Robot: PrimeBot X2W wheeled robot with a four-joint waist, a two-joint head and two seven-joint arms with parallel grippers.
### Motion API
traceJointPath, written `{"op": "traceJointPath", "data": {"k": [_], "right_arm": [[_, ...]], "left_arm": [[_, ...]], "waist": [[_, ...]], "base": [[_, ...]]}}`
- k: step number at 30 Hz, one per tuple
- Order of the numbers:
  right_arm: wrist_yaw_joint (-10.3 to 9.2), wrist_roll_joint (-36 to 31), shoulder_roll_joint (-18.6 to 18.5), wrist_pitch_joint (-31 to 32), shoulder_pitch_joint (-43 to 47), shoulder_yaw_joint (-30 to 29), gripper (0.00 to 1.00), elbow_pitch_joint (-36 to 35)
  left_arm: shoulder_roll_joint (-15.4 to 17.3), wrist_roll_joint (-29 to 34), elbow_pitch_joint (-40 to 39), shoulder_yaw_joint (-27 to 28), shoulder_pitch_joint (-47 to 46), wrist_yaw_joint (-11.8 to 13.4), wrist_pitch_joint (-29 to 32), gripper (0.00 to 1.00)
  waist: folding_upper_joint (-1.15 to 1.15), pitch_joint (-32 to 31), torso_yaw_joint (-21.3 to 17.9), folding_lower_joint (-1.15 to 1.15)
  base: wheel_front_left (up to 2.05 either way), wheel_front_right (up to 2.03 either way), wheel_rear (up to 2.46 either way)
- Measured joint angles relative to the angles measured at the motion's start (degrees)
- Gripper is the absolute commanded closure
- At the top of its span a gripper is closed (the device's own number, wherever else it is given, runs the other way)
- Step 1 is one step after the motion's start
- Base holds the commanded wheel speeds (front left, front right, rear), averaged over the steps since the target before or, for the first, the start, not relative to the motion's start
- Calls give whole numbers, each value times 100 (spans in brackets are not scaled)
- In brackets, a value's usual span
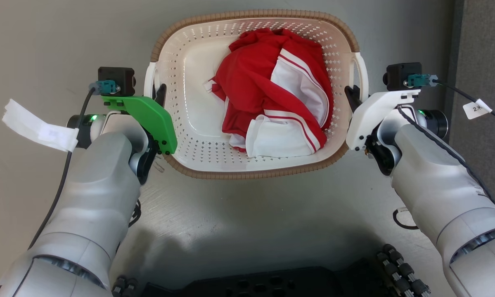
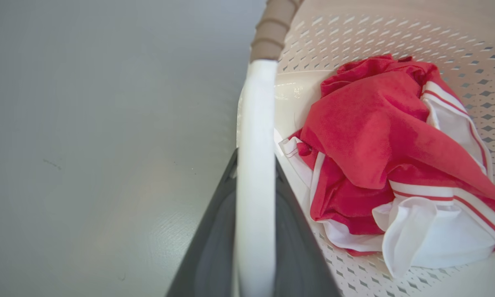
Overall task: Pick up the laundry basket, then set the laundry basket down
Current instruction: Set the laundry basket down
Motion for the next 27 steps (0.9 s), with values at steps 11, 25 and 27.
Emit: {"op": "traceJointPath", "data": {"k": [11, 25, 27], "right_arm": [[32, -1, 5, -52, -1, 27, 100, 38], [123, -16, 5, -118, -65, 91, 100, 89], [165, -19, 5, -153, -66, 112, 41, 86]], "left_arm": [[1, 49, 40, -96, -7, -2, -18, 100], [3, 78, 80, -138, -29, -34, -66, 100], [5, 77, 88, -142, -37, -34, -67, 48]], "waist": [[0, 21, -6, 0], [0, 31, 11, 0], [0, 28, 20, 0]], "base": [[0, 0, 0], [0, 0, 0], [0, 0, 0]]}}
